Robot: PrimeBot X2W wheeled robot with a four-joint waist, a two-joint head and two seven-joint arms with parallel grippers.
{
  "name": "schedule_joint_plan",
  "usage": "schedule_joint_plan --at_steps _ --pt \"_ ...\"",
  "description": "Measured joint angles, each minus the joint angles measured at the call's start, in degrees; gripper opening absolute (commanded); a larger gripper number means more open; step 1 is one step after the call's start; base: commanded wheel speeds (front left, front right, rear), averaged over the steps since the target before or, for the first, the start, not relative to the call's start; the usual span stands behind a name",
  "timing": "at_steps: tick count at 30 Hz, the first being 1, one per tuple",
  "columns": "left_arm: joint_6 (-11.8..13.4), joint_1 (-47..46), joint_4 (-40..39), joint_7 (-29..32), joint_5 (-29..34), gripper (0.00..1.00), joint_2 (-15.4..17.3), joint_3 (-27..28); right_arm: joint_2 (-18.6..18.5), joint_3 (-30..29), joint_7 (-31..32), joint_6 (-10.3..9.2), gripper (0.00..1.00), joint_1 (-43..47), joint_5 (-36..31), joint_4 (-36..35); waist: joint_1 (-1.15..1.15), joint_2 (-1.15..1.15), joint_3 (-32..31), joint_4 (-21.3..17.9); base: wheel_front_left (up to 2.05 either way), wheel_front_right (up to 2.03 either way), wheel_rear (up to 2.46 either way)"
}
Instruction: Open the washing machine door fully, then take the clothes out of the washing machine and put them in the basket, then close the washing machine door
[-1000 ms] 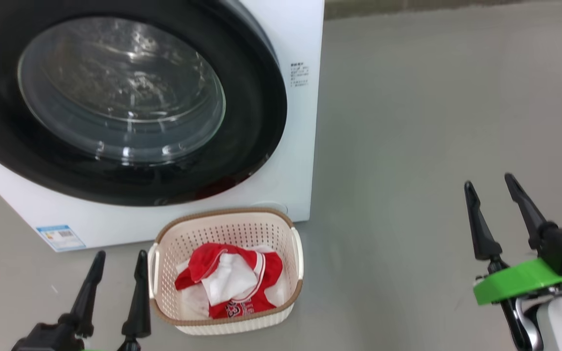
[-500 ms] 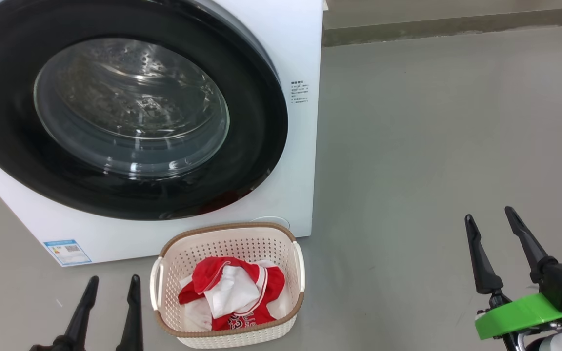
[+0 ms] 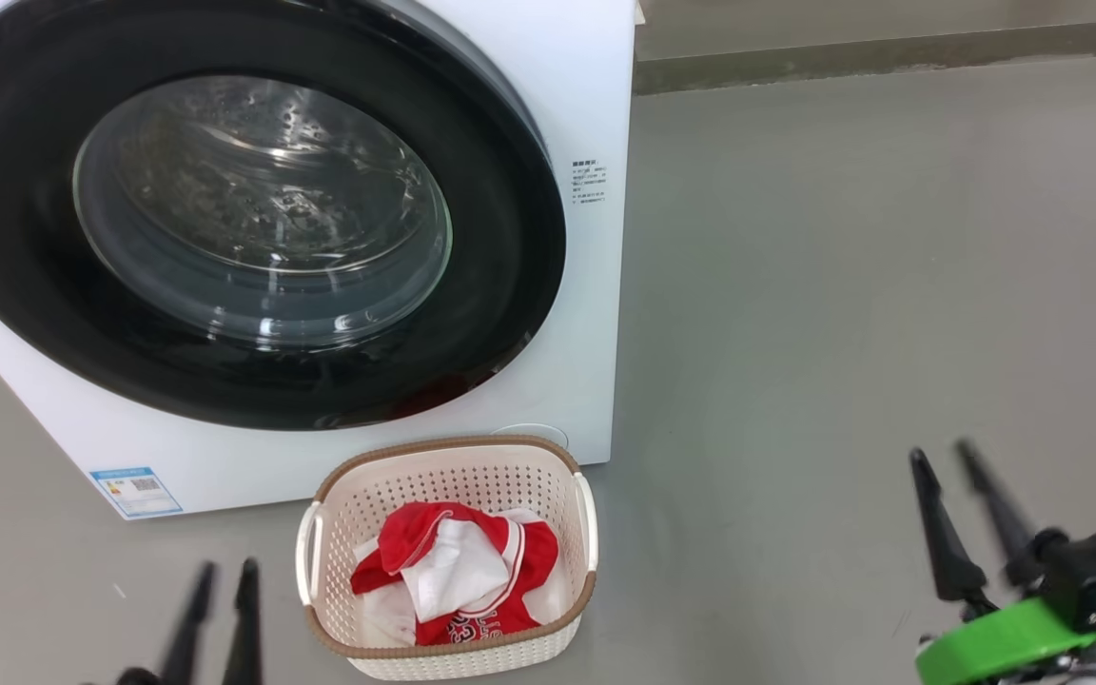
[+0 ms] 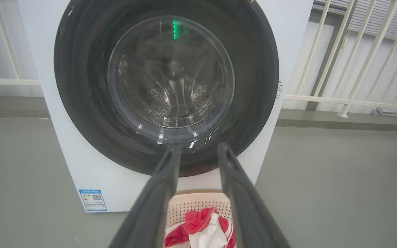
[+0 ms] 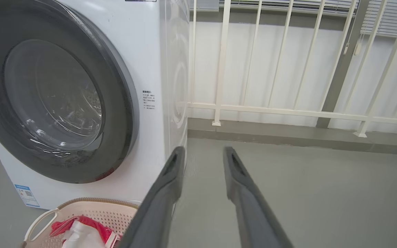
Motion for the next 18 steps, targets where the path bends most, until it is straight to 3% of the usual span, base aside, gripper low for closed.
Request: schedule_joint_plan --at_steps 6,18 --pt "0.0 1.2 4.4 0.6 -1.1 0.0 -1.6 -0.7 1.7 0.2 0.7 0.0 0.0 2.8 0.9 4.6 0.0 0.0 0.0 0.0 0.0 0.0 0.0" --pt "-0.1 1.1 4.7 2.5 -8.5 0.0 -1.6 -0.6 1.7 0.1 2.6 0.0 0.0 2.7 8.9 4.6 0.01 0.0 0.2 0.3 0.0 0.0 0.0"
